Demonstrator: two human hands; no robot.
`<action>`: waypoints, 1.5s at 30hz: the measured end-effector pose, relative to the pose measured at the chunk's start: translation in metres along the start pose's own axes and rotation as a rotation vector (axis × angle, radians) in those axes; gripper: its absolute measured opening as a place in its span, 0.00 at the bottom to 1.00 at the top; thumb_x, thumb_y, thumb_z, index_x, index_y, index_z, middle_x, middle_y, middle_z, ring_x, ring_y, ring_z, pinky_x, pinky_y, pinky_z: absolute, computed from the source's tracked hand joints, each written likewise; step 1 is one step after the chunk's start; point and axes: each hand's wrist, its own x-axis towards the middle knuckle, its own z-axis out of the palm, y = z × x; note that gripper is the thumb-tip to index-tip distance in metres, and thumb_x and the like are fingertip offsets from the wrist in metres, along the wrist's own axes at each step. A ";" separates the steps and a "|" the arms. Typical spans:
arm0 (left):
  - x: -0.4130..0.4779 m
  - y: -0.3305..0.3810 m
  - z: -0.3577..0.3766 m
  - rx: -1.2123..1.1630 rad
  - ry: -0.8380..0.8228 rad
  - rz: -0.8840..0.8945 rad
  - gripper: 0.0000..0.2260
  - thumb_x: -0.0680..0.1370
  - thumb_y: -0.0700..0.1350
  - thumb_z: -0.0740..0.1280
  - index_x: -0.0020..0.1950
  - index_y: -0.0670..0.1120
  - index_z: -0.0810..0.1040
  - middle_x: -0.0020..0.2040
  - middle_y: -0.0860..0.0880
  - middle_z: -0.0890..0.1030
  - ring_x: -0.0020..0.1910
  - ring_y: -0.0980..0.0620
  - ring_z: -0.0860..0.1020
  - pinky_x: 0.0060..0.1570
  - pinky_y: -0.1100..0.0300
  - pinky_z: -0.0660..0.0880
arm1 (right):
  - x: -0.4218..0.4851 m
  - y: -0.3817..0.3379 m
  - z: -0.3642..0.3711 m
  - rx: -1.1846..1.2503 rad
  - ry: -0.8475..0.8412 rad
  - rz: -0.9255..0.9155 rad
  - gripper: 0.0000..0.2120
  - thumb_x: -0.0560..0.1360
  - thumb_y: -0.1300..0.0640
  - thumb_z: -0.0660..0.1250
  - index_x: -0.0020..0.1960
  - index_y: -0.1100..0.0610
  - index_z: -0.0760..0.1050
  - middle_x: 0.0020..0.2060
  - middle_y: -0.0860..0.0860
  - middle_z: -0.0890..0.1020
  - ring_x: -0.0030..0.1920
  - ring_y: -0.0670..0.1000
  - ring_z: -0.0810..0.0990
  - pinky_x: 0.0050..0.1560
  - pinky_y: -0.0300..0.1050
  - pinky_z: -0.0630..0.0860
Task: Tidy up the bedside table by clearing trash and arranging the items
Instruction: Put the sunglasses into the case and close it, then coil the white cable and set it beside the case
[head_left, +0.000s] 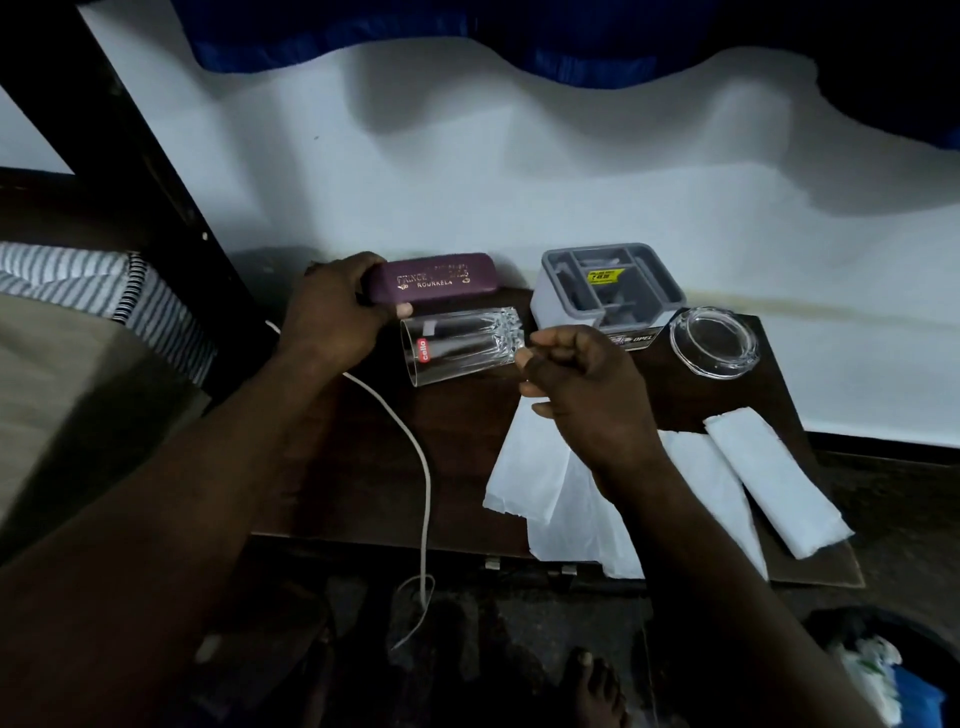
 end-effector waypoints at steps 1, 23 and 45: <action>0.003 -0.005 0.004 0.027 -0.011 0.000 0.14 0.72 0.46 0.77 0.56 0.50 0.82 0.48 0.50 0.85 0.47 0.48 0.82 0.50 0.56 0.77 | 0.000 0.000 0.000 -0.001 0.001 -0.006 0.06 0.77 0.52 0.76 0.53 0.48 0.82 0.43 0.47 0.88 0.44 0.50 0.89 0.54 0.58 0.85; 0.033 -0.032 0.034 0.223 -0.135 -0.045 0.35 0.72 0.62 0.72 0.77 0.57 0.69 0.69 0.47 0.78 0.69 0.36 0.72 0.70 0.44 0.66 | 0.002 0.010 0.004 -0.124 -0.016 -0.028 0.09 0.76 0.50 0.76 0.56 0.48 0.82 0.47 0.44 0.88 0.49 0.48 0.87 0.58 0.57 0.84; -0.009 0.001 0.014 0.213 0.057 -0.012 0.26 0.67 0.32 0.63 0.65 0.43 0.77 0.57 0.42 0.82 0.59 0.37 0.77 0.59 0.49 0.75 | -0.012 0.004 0.010 -0.387 -0.115 -0.153 0.09 0.76 0.50 0.77 0.55 0.49 0.82 0.48 0.42 0.85 0.43 0.38 0.80 0.45 0.23 0.70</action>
